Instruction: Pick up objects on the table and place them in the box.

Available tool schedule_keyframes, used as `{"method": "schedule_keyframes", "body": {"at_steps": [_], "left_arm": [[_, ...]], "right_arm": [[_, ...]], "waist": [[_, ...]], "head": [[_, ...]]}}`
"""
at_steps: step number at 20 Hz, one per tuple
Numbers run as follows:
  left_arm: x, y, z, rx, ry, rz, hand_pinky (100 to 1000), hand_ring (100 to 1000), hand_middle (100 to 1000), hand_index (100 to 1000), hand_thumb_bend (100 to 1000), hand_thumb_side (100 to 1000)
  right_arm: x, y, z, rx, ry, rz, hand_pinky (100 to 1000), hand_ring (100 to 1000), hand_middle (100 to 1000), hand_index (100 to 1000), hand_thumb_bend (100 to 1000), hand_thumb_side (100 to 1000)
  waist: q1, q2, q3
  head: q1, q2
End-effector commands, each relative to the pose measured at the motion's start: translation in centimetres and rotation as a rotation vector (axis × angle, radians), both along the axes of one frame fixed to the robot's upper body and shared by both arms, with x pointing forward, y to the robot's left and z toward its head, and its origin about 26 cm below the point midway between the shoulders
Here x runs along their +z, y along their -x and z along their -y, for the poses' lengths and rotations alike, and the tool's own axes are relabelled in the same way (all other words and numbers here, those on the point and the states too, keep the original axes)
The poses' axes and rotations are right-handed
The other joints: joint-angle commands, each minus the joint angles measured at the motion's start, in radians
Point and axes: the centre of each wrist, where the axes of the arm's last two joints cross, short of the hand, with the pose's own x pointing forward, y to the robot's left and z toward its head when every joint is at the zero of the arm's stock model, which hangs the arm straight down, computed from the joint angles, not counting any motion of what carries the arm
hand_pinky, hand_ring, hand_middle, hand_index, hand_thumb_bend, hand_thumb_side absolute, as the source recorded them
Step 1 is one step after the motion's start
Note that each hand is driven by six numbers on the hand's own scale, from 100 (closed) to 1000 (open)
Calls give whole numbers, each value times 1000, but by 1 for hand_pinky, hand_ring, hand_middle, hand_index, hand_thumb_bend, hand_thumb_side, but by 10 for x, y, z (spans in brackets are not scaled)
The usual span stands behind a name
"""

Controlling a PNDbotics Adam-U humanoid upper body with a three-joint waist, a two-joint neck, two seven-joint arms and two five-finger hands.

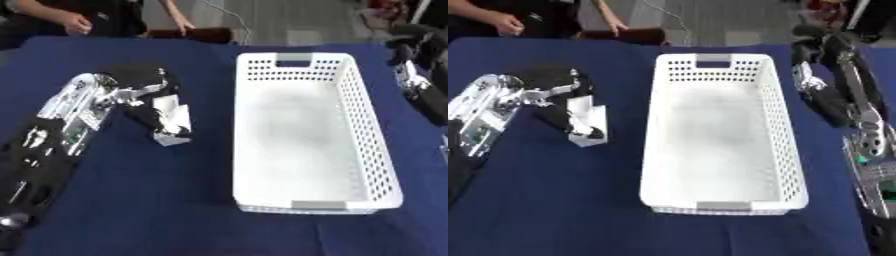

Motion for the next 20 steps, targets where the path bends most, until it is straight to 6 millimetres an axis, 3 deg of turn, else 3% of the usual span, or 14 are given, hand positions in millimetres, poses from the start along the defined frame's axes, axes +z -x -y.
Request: {"method": "schedule_keyframes", "body": {"at_steps": [1,2,3,4,5,6,7,8,9,11,14,20], "left_arm": [[5,0,-3,3,-16,10,317,455,595,749,704,754],[4,-1,-3,5,-16,7,282,431,575,735,694,747],[3,-1,-3,9,-13,6,168,343,507,678,609,706],[2,-1,-4,16,-9,8,203,369,525,694,642,721],[1,-1,-4,23,-5,11,100,217,427,601,505,665],[0,-1,-4,32,4,18,100,217,427,601,505,665],[-1,-1,-5,42,16,30,100,100,298,486,270,669],[-2,0,-5,51,31,49,100,100,298,486,270,669],[-3,0,-5,57,46,71,100,100,169,377,100,799],[-3,1,-5,66,72,124,100,100,100,283,100,890],[-5,1,-5,68,87,176,100,100,100,243,100,922],[-7,1,-6,67,86,196,100,100,100,234,100,898]], "right_arm": [[10,1,0,8,3,30,626,760,797,857,100,667],[10,1,0,8,3,30,627,760,797,857,100,667],[10,1,0,8,3,30,627,760,797,858,100,667],[10,1,0,9,3,30,627,760,797,858,100,667],[10,1,0,9,3,30,626,760,797,857,100,668],[10,1,0,8,3,30,626,760,797,857,100,668],[10,1,0,8,2,30,626,760,797,857,100,670],[10,1,0,7,2,30,626,760,797,857,100,670],[10,1,0,7,2,30,627,760,797,857,100,671],[10,1,0,7,1,30,626,760,797,857,100,671],[10,1,0,8,1,30,626,760,797,858,100,672],[10,1,0,8,1,30,627,761,797,858,100,674]], "waist": [[0,-13,1],[0,-13,1],[0,-13,1],[0,-13,1],[0,-13,1],[0,-13,0],[0,-13,0],[0,-12,-1],[0,-12,-1],[0,-12,-2],[0,-13,-1],[1,-14,-2]], "head": [[10,-11],[10,-11],[10,-11],[10,-11],[10,-11],[10,-11],[10,-11],[10,-11],[10,-11],[10,-11],[10,-10],[9,-11]]}}
